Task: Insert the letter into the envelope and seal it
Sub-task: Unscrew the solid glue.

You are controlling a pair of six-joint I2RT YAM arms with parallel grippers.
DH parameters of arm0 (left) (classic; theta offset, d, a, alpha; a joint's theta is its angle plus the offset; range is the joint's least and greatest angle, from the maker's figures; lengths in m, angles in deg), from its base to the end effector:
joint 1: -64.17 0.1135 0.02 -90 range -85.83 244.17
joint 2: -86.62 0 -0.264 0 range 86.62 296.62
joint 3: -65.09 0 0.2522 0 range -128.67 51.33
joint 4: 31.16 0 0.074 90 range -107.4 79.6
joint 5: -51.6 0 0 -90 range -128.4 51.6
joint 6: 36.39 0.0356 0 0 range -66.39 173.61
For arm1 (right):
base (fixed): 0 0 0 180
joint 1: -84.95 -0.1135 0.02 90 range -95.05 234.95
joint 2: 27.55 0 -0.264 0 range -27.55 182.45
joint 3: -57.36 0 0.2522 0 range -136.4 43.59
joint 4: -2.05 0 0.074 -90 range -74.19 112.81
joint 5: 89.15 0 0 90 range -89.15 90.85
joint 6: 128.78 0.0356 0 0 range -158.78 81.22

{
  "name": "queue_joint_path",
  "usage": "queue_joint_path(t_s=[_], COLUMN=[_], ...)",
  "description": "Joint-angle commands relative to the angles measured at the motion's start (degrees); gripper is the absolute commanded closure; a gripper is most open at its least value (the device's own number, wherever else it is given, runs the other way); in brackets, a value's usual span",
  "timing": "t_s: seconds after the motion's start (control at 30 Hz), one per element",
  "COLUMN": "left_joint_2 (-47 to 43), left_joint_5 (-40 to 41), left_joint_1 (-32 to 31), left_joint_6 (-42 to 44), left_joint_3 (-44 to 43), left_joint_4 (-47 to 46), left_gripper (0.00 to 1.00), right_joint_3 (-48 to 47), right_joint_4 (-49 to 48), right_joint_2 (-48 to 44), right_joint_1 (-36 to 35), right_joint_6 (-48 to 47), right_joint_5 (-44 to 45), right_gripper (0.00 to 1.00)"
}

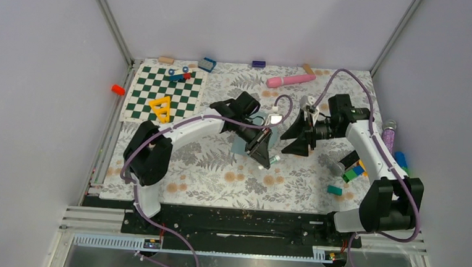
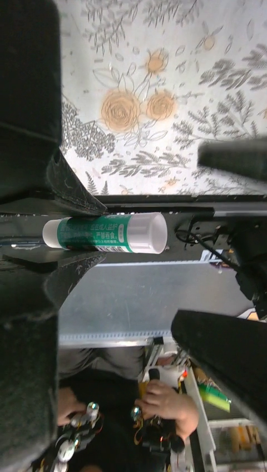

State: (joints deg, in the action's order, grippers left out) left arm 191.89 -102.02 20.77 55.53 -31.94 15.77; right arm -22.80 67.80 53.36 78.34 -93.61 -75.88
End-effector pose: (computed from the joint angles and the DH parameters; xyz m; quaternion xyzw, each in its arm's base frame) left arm 0.2618 -0.2914 0.2583 0.4580 0.6875 -0.5604 0.0597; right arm 0.2575 0.0647 0.2955 -0.5008 0.5954 0.4894 0.3940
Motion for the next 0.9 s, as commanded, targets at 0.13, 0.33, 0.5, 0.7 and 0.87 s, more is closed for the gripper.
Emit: queue_joint_path(t_s=[0.13,0.33,0.5,0.7,0.87], left_joint_2=[1.5,1.5,2.0,1.7,1.6], left_joint_5=[-10.1,-10.4,-9.9,-10.1,-10.2], left_joint_1=[0.0,-0.1,-0.1,-0.1,0.0], left_joint_6=[0.3,0.2,-0.2,-0.2,0.1], left_joint_3=[-2.7,-2.7,-3.0,-3.1,-2.9], left_joint_4=[1.4,1.5,1.5,1.5,1.5], left_gripper=[1.00,1.00,1.00,1.00,1.00], right_joint_3=[-5.7,-2.9,-2.2,-1.0,-1.2], right_joint_4=[44.9,45.2,45.3,45.3,45.3], right_joint_2=[7.3,7.6,6.1,5.6,5.8], right_joint_1=[-0.2,-1.0,-2.2,-4.8,-4.9], right_joint_6=[-61.8,-67.3,-68.2,-69.7,-69.6], right_joint_5=[-1.1,-0.4,0.2,3.4,3.7], right_gripper=[0.37,0.40,0.48,0.56,0.63])
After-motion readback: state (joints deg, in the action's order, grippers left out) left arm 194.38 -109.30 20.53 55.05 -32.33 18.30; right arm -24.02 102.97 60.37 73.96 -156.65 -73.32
